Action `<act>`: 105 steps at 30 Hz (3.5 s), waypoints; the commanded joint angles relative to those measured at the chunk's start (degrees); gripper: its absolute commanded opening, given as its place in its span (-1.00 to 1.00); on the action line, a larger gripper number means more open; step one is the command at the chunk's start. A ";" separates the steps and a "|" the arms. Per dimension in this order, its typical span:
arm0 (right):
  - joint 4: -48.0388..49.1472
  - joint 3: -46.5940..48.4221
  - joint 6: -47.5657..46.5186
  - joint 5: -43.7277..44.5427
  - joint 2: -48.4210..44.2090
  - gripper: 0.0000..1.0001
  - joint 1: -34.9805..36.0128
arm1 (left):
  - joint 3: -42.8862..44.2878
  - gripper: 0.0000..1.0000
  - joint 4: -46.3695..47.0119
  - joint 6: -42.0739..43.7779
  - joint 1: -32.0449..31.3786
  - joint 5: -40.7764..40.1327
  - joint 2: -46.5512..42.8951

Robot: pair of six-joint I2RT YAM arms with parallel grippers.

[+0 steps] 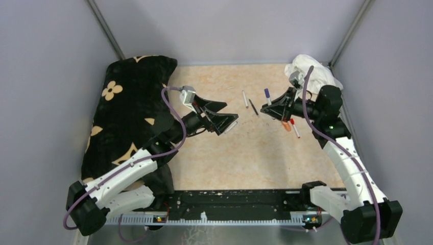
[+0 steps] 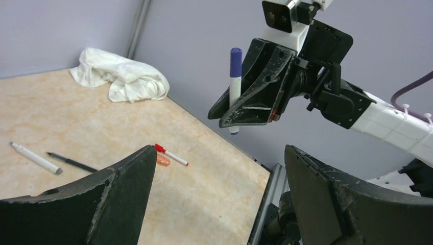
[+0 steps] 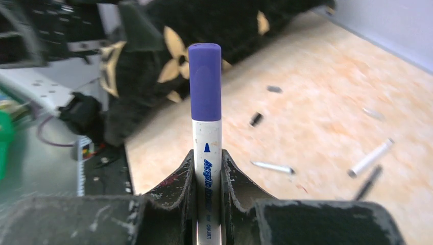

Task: Insert the pens into the pen caps
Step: Press the pen cap onto the pen, then place the pen at the center of the board, then move the pen cap to the center of the board.

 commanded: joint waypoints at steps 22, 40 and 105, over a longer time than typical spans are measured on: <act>-19.75 -12.84 -29.02 28.13 18.54 -0.75 -15.82 | -7.69 0.97 1.66 -0.34 1.70 -5.20 2.48; -19.57 -7.68 -29.05 35.18 31.19 -0.40 -15.82 | -8.17 0.97 -0.78 -0.91 2.40 -6.33 4.59; -26.27 -3.86 -34.07 9.74 18.01 -0.27 -17.89 | 37.01 0.97 -41.96 25.55 20.21 1.57 46.34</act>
